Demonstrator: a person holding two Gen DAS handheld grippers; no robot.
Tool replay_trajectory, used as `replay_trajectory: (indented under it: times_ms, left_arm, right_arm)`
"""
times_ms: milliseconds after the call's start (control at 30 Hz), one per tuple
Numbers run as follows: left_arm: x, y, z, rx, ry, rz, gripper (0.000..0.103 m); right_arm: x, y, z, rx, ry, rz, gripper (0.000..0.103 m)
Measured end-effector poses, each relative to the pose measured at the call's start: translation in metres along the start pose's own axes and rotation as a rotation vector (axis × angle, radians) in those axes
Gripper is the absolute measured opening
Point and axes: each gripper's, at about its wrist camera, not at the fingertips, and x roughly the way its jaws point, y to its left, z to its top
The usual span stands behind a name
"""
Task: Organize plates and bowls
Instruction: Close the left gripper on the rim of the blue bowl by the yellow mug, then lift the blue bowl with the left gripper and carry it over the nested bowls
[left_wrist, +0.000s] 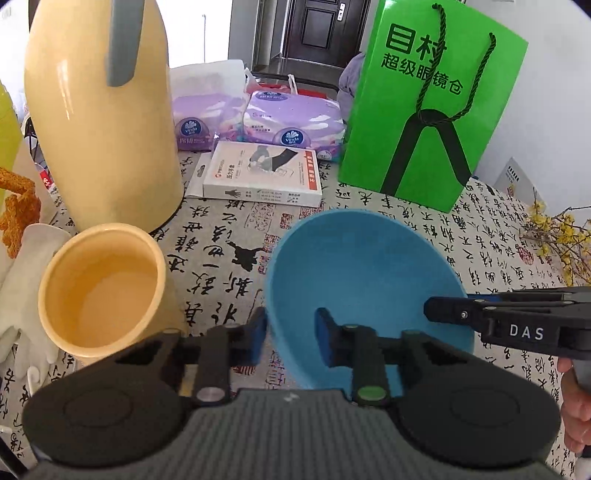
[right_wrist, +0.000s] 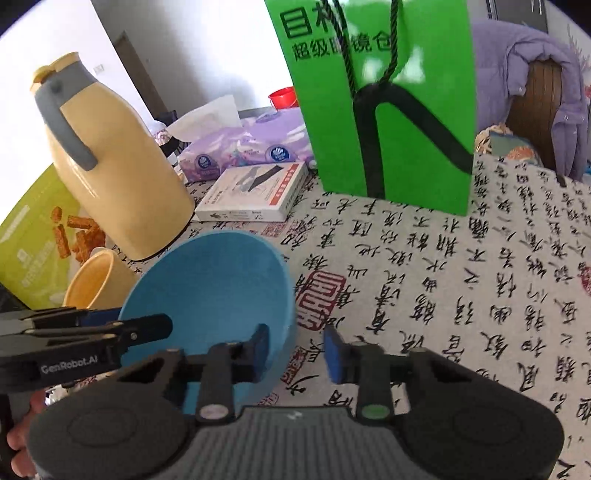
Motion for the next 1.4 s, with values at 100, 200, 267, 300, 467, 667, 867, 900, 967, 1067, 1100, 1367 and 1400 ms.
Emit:
replay_trajectory:
  times_ms: [100, 200, 267, 300, 467, 667, 867, 900, 967, 1067, 1100, 1367, 1400]
  left_arm:
    - [0.000, -0.004, -0.003, 0.006, 0.007, 0.012, 0.016]
    - [-0.004, -0.011, -0.007, 0.007, 0.014, 0.008, 0.014]
    - [-0.012, -0.018, -0.007, 0.006, 0.003, -0.008, 0.014]
    - [-0.018, -0.023, -0.007, 0.011, -0.005, -0.017, 0.014]
    - [-0.054, -0.057, -0.010, 0.067, -0.049, -0.059, 0.015]
    - [-0.113, -0.095, -0.024, 0.093, -0.114, -0.138, 0.013]
    - [-0.169, -0.125, -0.067, 0.134, -0.173, -0.166, 0.013]
    - [-0.178, -0.127, -0.077, 0.141, -0.181, -0.168, 0.013]
    - [-0.196, -0.127, -0.097, 0.141, -0.197, -0.176, 0.013]
    - [-0.227, -0.127, -0.131, 0.160, -0.278, -0.176, 0.013]
    - [-0.239, -0.126, -0.147, 0.161, -0.312, -0.172, 0.013]
    - [-0.333, -0.125, -0.265, 0.230, -0.623, -0.059, 0.012]
    - [-0.342, -0.123, -0.280, 0.224, -0.646, -0.057, 0.011]
  right_arm:
    - [0.000, 0.004, -0.002, 0.007, 0.010, -0.035, 0.009]
    - [-0.008, 0.007, -0.003, 0.004, 0.018, -0.068, 0.008]
    - [-0.019, 0.007, -0.004, -0.012, 0.016, -0.088, 0.008]
    - [-0.026, 0.006, -0.005, -0.011, 0.011, -0.094, 0.008]
    - [-0.079, -0.007, -0.011, 0.014, -0.032, -0.129, 0.007]
    - [-0.158, -0.012, -0.030, 0.005, -0.101, -0.183, 0.006]
    - [-0.232, -0.004, -0.073, 0.016, -0.166, -0.225, 0.005]
    - [-0.241, 0.000, -0.081, 0.015, -0.175, -0.230, 0.005]
    - [-0.259, 0.007, -0.101, 0.015, -0.193, -0.234, 0.005]
    - [-0.286, 0.023, -0.134, -0.008, -0.244, -0.227, 0.005]
    - [-0.294, 0.031, -0.146, -0.028, -0.268, -0.233, 0.005]
    - [-0.350, 0.095, -0.266, -0.075, -0.480, -0.271, 0.006]
    - [-0.353, 0.103, -0.282, -0.079, -0.503, -0.273, 0.007]
